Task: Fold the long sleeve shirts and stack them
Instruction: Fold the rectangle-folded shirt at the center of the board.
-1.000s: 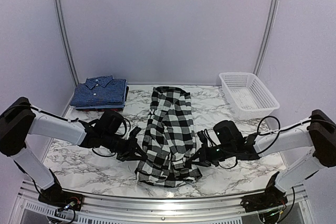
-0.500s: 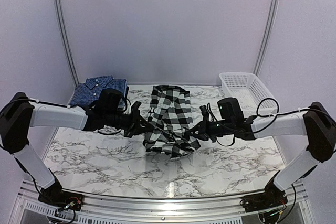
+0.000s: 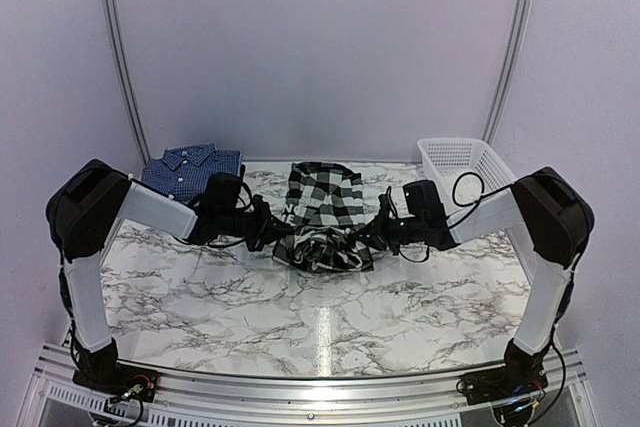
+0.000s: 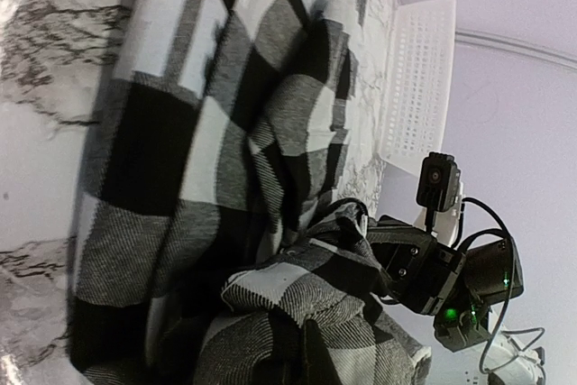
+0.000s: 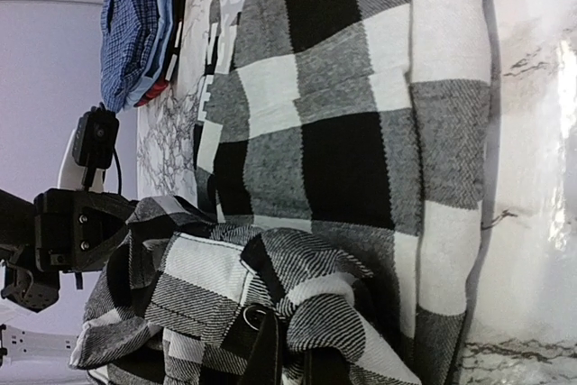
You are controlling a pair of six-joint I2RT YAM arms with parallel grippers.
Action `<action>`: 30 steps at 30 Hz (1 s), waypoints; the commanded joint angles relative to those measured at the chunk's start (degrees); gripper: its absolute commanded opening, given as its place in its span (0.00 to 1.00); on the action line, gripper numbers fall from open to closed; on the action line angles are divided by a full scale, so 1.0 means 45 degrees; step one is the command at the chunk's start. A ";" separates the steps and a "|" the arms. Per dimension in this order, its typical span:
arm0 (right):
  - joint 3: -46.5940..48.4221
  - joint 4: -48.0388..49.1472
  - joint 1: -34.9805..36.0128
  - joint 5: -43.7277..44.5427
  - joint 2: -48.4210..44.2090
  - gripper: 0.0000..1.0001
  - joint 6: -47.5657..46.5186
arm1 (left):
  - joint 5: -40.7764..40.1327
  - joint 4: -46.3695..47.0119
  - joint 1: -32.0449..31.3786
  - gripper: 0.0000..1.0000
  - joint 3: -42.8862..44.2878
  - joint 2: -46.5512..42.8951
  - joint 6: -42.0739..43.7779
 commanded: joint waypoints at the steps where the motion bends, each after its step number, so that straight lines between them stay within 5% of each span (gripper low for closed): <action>1: 0.0472 0.0997 -0.0206 0.0100 0.0565 0.00 0.0495 | -0.1010 0.0937 0.0133 0.00 -0.0458 0.0024 -0.0563; 19: -0.0915 0.2363 0.0248 0.0356 0.1507 0.00 0.1334 | -0.1175 0.1594 -0.0436 0.00 -0.1786 0.1389 -0.0747; 30: -0.3829 0.3081 0.1414 0.0659 -0.0746 0.00 0.1896 | -0.2705 0.1582 -0.2406 0.00 -0.5515 -0.1729 -0.2003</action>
